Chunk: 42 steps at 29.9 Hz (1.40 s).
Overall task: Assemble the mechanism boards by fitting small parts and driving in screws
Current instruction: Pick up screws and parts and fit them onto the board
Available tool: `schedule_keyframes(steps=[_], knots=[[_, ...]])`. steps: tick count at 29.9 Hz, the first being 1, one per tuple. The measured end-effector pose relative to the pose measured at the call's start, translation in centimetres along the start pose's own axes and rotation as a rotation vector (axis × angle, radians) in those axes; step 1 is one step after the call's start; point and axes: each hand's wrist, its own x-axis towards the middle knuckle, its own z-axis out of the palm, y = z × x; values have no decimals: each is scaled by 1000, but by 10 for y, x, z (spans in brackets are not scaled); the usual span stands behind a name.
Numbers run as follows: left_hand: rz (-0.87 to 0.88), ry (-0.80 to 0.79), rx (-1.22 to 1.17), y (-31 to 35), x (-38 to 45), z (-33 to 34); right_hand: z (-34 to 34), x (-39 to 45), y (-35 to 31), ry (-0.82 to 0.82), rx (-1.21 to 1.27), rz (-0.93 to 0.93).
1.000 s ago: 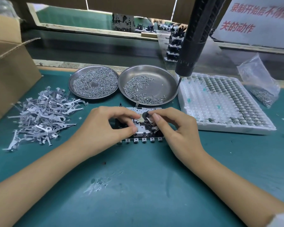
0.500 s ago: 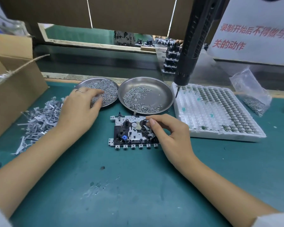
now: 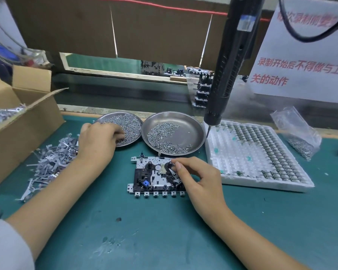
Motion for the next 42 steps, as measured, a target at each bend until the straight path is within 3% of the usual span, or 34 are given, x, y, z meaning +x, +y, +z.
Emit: schedule_keyframes(steps=[8,12,22,26,31,35,42], knots=[[-20,120,-446,5,-12,-6,-1,1,0,12,-2,-2],[-5,168,-532,10,-23,-10,-2,1,-2,17,23,11],[-157,92,-934,27,-40,-15,-4,3,-4,21,-83,-75],[-61,78,-949,43,-54,-11,-6,36,-14,-20,-328,-154],[101,101,-889,51,-67,-3,2,89,-19,-390,-815,203],[93,115,-943,50,-66,-1,7,106,-19,-422,-863,263],[190,150,-928,52,-69,2,-3,97,-9,-222,-612,179]])
